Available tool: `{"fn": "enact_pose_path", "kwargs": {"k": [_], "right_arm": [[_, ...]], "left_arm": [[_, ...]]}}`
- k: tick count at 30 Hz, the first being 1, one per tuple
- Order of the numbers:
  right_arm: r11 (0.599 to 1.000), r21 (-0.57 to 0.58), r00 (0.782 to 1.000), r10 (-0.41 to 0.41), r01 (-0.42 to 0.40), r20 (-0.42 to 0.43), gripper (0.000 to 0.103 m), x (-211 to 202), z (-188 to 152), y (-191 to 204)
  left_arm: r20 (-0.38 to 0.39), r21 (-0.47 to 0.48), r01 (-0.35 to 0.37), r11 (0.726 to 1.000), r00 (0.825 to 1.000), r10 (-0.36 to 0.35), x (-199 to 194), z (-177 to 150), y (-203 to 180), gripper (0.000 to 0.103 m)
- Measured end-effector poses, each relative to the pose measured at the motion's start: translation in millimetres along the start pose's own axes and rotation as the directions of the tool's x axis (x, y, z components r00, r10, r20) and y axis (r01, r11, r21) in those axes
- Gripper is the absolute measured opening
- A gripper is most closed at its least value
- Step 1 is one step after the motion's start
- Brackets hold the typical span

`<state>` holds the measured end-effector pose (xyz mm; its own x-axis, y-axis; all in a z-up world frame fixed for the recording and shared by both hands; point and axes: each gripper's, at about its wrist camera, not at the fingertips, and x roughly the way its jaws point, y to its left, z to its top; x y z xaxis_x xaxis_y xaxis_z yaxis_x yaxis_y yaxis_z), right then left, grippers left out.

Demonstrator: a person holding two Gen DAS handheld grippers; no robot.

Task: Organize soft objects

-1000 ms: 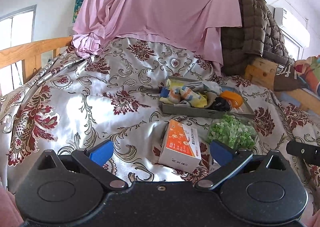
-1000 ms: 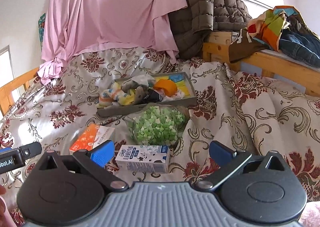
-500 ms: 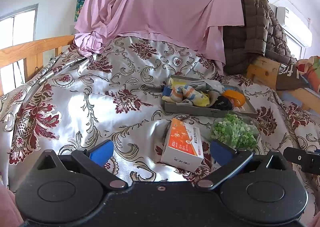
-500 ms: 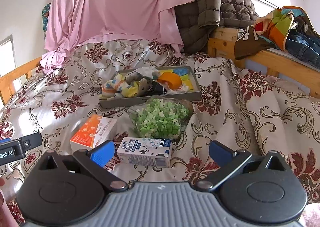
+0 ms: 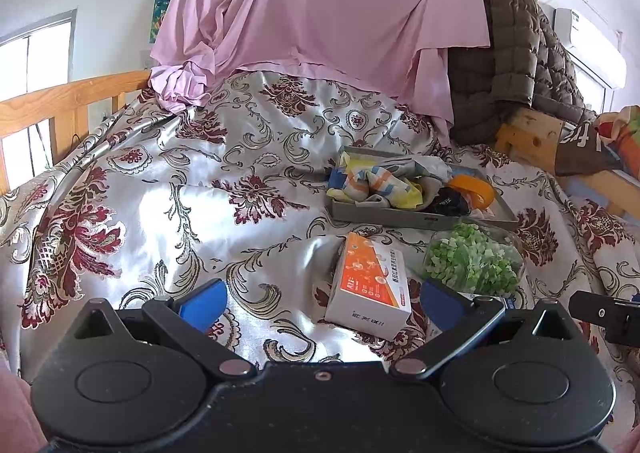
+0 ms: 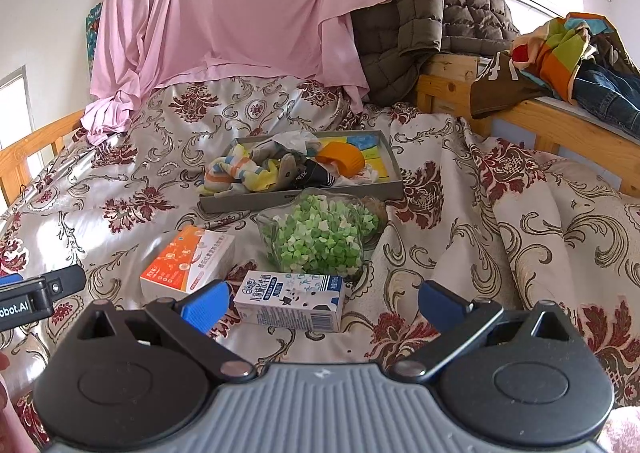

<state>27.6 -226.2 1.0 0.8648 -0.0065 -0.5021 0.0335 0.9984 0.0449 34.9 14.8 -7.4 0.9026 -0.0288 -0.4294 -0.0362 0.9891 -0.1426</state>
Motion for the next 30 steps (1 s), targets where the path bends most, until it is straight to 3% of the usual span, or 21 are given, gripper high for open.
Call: {"fn": "enact_pose_path", "kwargs": {"k": [30], "right_arm": [[1.0,-0.001,1.0,-0.001,0.001,-0.001,0.103,-0.1,0.3,0.6]], "left_arm": [[-0.011,0.009,-0.029,1.0,1.0,0.029,-3.2,-1.0,4.7,0.102]]}}
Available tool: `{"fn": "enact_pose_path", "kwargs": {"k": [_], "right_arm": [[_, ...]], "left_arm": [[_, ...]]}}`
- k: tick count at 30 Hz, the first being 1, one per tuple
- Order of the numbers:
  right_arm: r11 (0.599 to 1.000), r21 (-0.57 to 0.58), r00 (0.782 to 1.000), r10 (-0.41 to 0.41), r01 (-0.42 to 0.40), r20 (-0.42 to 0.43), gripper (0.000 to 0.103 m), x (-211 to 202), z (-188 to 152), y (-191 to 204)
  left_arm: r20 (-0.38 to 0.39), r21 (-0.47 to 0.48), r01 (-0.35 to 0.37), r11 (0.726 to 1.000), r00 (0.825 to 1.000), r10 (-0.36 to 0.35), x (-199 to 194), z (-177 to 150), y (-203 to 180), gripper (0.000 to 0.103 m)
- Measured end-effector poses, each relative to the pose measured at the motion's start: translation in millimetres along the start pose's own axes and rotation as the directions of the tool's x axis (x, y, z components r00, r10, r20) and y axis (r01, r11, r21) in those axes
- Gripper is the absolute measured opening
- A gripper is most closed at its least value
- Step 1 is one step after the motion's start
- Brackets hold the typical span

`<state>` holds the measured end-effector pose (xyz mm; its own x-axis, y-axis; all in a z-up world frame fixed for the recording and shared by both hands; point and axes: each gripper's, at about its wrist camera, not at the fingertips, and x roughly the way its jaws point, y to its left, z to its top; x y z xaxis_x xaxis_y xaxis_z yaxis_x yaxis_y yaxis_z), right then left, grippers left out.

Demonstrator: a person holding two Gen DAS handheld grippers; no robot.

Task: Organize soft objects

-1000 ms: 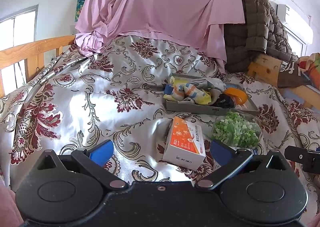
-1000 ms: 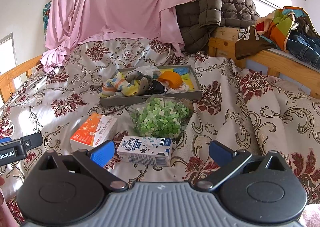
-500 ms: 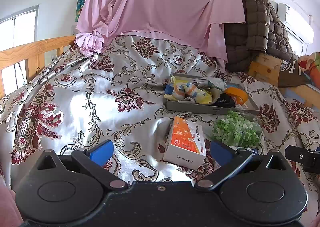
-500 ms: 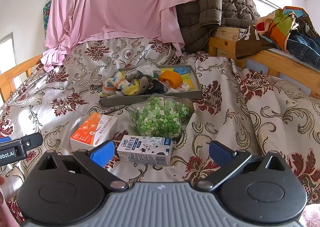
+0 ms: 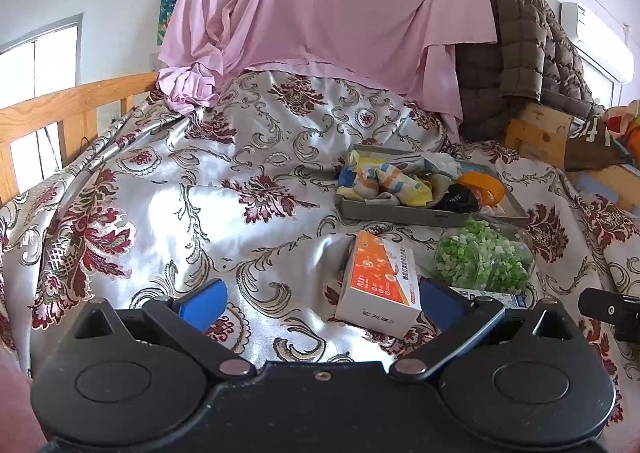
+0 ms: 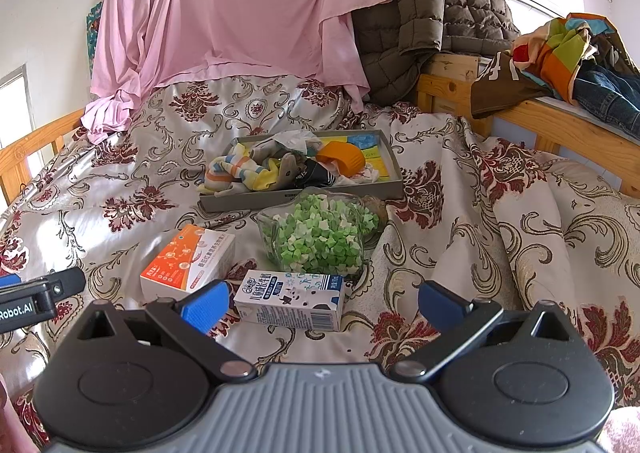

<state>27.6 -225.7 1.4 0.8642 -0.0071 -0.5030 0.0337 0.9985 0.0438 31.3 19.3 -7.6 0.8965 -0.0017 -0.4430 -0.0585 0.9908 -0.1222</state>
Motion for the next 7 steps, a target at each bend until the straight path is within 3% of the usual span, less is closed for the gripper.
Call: {"fn": "enact_pose_path", "kwargs": {"k": [7], "right_arm": [[1.0,-0.001,1.0,0.0,0.0,0.0,0.103,0.0,0.1,0.1]], "left_arm": [[-0.014,0.007,0.023,1.0,1.0,-0.023,-5.2,0.9,1.5,0.102]]}}
